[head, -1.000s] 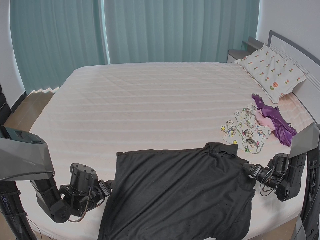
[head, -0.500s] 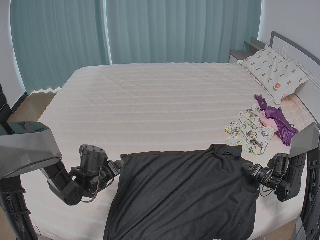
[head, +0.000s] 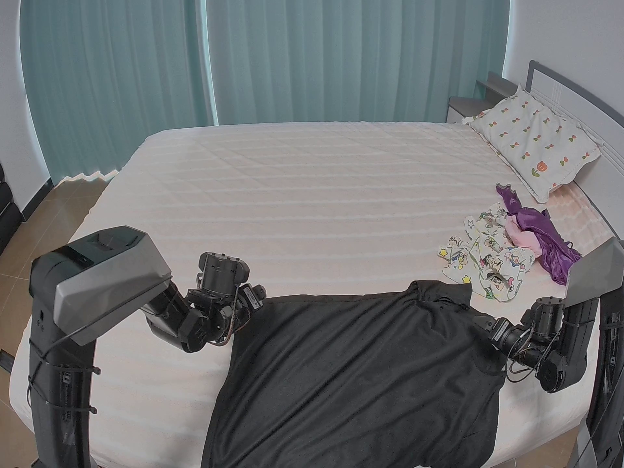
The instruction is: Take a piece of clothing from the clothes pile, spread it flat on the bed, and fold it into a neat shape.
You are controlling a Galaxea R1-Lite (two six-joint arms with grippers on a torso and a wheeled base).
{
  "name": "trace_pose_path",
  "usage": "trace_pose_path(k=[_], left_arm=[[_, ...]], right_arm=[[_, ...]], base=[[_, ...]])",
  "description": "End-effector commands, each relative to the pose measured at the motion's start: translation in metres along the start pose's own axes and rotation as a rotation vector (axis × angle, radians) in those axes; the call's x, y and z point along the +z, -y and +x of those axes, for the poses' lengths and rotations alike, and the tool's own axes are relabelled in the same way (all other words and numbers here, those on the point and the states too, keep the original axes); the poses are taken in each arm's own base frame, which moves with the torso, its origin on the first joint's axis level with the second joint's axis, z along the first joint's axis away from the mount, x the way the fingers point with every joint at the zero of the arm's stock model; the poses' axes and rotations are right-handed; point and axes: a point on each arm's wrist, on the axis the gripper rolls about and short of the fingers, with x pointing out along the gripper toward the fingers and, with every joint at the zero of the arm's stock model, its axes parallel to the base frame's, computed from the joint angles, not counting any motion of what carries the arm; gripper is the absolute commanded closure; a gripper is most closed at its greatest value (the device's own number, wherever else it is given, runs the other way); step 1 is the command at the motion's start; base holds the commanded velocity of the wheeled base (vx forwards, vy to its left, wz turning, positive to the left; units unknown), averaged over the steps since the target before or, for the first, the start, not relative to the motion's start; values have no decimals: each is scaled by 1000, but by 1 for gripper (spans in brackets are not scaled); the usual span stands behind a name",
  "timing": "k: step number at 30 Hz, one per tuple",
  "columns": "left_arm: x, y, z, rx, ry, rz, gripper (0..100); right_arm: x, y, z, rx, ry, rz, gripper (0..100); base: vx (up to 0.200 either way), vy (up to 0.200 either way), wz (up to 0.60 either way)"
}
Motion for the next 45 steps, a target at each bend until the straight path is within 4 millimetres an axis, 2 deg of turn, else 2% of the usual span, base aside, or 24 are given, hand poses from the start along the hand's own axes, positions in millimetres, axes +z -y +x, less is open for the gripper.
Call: trace_pose_path(k=[1,11,12,18,32,39,45], left_arm=[[-18,-14,35,47,-34,48,0],[-11,-11,47,29,-13,50,0],[-12,-11,49,23,-20,52,100],[-4,-10,53,19,-8,45,100],[60,-55,61,107,123,-30,100],[64,-69,72,131,133,-24,100],[63,-73,76,138,130,-25,100]], right_arm=[[2,-2,0,11,12,-1,0],[2,-3,-1,14,15,0,0],[2,-3,-1,14,15,0,0],[2,-2,0,13,14,1,0],[3,-3,-1,15,16,0,0],[4,-3,0,18,22,1,0],[7,-6,0,27,34,6,0]], base=[[0,0,0],[0,0,0],[0,0,0],[0,0,0],[0,0,0],[0,0,0],[0,0,0]])
